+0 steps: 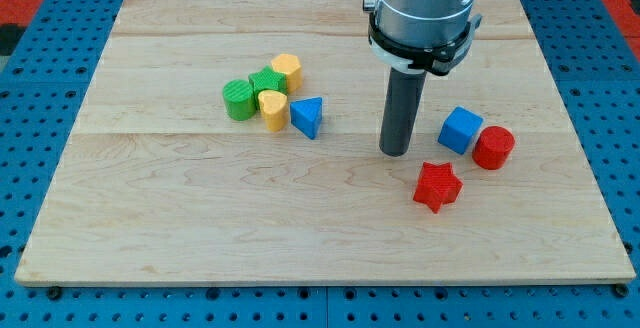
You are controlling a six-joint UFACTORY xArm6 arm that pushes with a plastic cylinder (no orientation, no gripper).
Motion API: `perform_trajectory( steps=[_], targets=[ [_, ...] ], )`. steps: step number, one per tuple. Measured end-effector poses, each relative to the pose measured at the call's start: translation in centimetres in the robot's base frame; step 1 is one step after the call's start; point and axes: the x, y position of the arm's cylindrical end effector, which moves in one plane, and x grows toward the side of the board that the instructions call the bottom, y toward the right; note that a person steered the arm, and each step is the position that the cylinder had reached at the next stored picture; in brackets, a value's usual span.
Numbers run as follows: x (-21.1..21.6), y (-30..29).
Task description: Slide the red star towards the blue cube
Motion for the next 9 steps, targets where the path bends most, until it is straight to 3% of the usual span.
perform_trajectory(
  steps=[2, 6, 9],
  targets=[
    [5.8, 0.4],
    [5.9, 10.8],
    [5.2, 12.7]
  ],
)
